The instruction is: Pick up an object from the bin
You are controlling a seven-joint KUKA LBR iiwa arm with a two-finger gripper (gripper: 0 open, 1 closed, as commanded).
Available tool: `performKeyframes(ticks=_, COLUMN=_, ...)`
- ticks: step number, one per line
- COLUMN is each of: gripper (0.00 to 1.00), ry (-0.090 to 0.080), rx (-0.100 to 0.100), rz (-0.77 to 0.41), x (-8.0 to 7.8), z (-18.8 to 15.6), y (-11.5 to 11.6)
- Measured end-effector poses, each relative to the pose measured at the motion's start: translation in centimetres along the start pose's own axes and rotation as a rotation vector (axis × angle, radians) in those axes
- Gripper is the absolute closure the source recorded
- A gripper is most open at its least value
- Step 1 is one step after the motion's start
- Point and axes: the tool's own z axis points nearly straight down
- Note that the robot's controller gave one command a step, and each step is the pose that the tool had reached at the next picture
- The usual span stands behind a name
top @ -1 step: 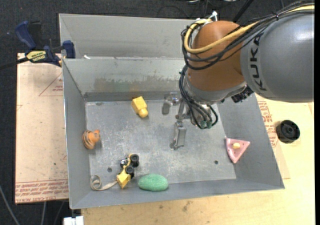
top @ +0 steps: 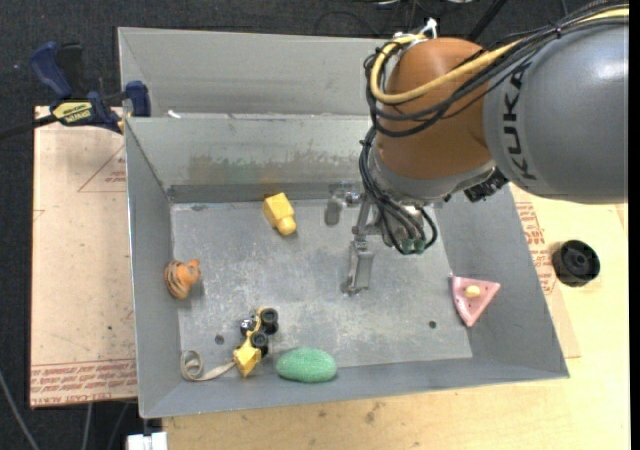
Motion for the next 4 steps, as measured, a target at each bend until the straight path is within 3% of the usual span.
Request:
performKeyframes(ticks=1, gripper=0.0, ry=-0.009, rx=0.002, rz=-0.08, x=-0.5, z=2.6, y=2.7)
performKeyframes(ticks=2, gripper=0.0, ry=-0.002, rx=-0.002, rz=-0.13, x=1.2, z=7.9, y=5.0)
performKeyframes(ticks=3, gripper=0.0, ry=0.001, rx=0.0, rz=-0.238, x=0.9, z=10.5, y=5.6)
performKeyframes(ticks=4, gripper=0.0, ry=-0.001, rx=0.0, rz=-0.478, x=1.9, z=11.7, y=6.2)
